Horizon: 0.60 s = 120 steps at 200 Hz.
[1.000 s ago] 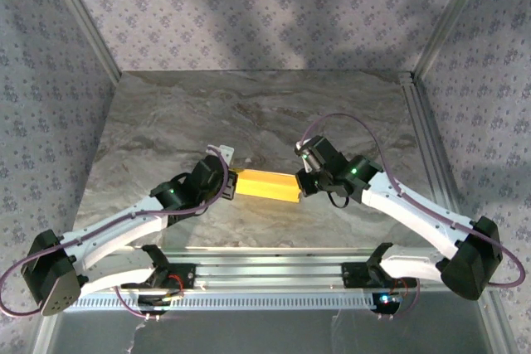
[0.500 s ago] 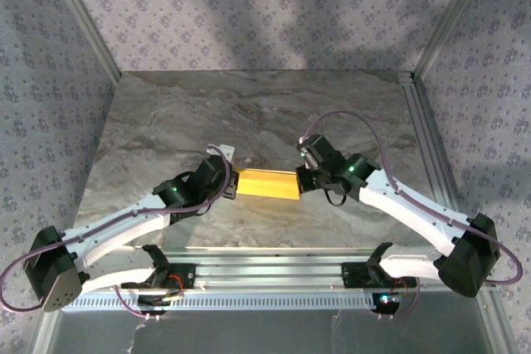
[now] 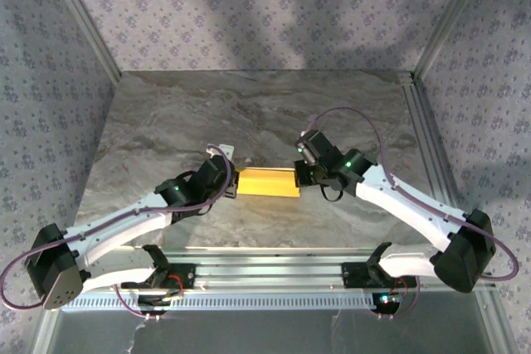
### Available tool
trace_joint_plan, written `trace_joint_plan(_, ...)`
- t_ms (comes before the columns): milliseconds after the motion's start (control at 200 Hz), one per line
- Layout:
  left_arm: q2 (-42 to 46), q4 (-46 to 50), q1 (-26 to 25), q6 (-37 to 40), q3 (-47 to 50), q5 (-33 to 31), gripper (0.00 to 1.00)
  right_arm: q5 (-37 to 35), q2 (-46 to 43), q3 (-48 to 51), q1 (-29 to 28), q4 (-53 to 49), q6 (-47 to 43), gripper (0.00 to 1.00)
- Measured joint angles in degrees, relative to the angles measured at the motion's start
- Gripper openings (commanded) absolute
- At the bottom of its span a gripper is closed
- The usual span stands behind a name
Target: Fold the paper box
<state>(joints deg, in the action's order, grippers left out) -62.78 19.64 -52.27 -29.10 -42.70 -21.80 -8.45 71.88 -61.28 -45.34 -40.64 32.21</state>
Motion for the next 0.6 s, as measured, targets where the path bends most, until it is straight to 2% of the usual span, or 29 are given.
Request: trace_joint_plan(600,-0.8,1.0,-1.0,-1.0,-1.1,-0.3,0.00,-0.6,1.2,-0.1,1.4,0.7,6.0,0.00)
